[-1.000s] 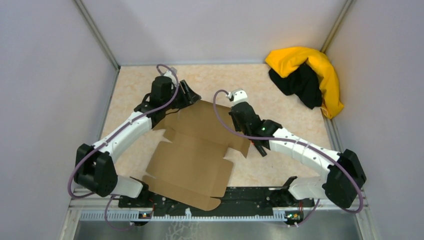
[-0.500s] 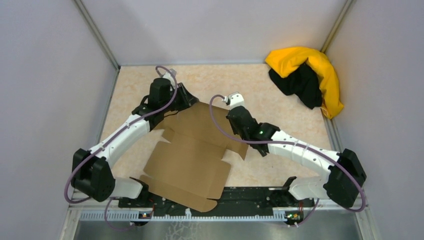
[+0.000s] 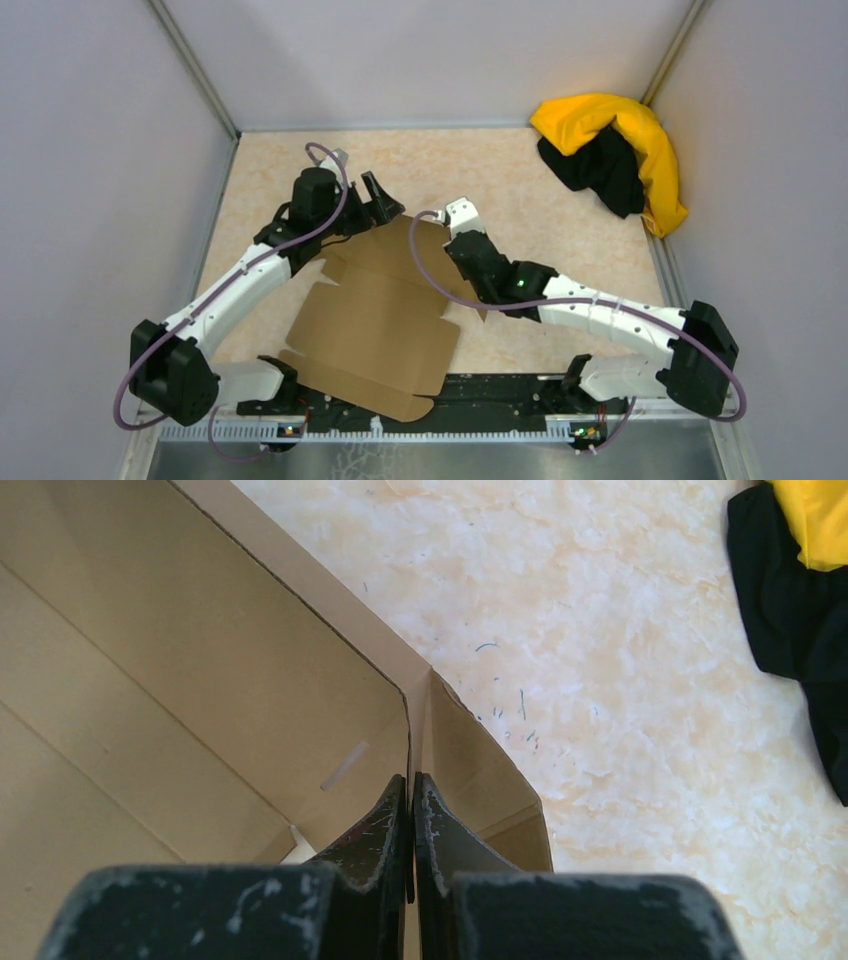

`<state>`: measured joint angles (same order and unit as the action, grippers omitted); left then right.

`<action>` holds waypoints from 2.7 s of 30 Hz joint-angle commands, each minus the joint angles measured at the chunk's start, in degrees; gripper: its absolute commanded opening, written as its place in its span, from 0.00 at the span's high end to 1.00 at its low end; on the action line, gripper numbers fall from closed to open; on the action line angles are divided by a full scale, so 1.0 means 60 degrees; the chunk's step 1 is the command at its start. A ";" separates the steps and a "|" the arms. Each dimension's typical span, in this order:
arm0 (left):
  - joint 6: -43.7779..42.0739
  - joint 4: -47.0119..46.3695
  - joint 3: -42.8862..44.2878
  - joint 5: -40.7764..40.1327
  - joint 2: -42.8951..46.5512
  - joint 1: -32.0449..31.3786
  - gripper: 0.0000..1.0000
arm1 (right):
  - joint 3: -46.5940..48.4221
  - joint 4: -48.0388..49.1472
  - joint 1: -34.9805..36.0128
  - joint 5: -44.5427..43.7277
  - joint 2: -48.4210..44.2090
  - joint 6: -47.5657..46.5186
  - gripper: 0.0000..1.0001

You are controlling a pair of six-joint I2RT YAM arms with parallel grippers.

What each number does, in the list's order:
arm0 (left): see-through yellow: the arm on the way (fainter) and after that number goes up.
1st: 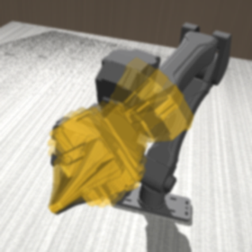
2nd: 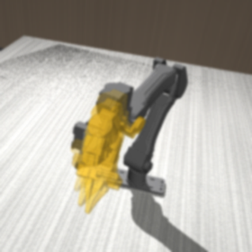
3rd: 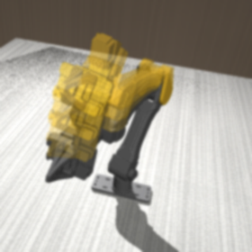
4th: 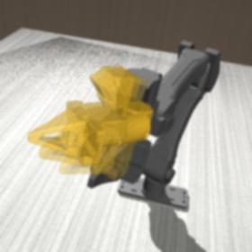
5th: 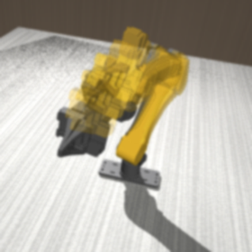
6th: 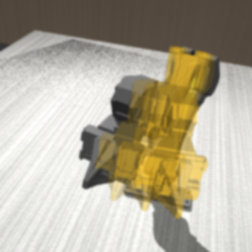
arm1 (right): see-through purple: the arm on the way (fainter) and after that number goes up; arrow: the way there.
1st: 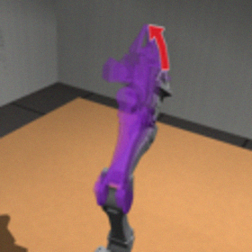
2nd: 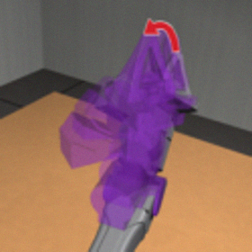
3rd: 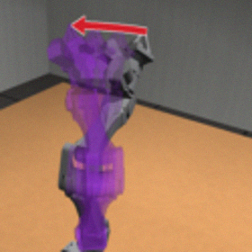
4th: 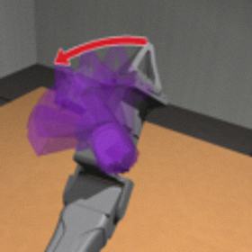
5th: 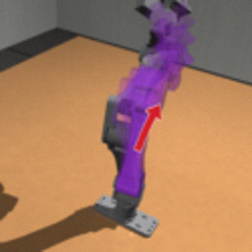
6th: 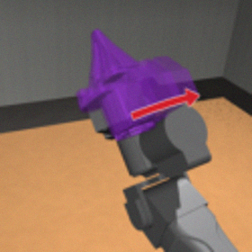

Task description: Fold the paper box

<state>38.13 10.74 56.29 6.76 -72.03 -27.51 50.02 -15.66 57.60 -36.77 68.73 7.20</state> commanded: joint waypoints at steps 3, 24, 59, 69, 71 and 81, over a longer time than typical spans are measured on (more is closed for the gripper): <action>-0.0069 0.0099 -0.0214 -0.0095 0.0287 -0.0197 0.06 | -0.0193 0.0708 0.0489 -0.0625 -0.0349 -0.0268 1.00; 0.0342 -0.0179 -0.1329 -0.1448 0.1235 -0.0264 0.86 | -0.0994 0.1805 0.1225 -0.1179 -0.2410 -0.0729 0.52; -0.0152 -0.0151 -0.0556 -0.2094 0.1428 -0.0198 0.69 | -0.2861 0.3420 -0.1250 0.4569 -0.4788 0.0358 0.42; -0.0602 -0.0370 0.0078 -0.1618 0.0233 0.0138 0.46 | -0.1755 0.2951 -0.2513 0.4782 -0.3236 0.0393 0.36; -0.0706 -0.0135 0.0641 -0.1334 -0.0395 0.0330 0.28 | -0.1175 0.2953 -0.4051 0.6880 -0.2137 0.0719 0.37; -0.0428 0.0425 0.3299 0.1522 -0.3783 0.1561 0.01 | 0.1804 0.2748 -0.6460 1.0088 0.3036 0.0064 0.39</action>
<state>33.58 11.29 70.89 4.62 -88.25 -22.17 53.60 0.47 19.20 15.79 79.13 10.90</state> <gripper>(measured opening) 0.987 0.620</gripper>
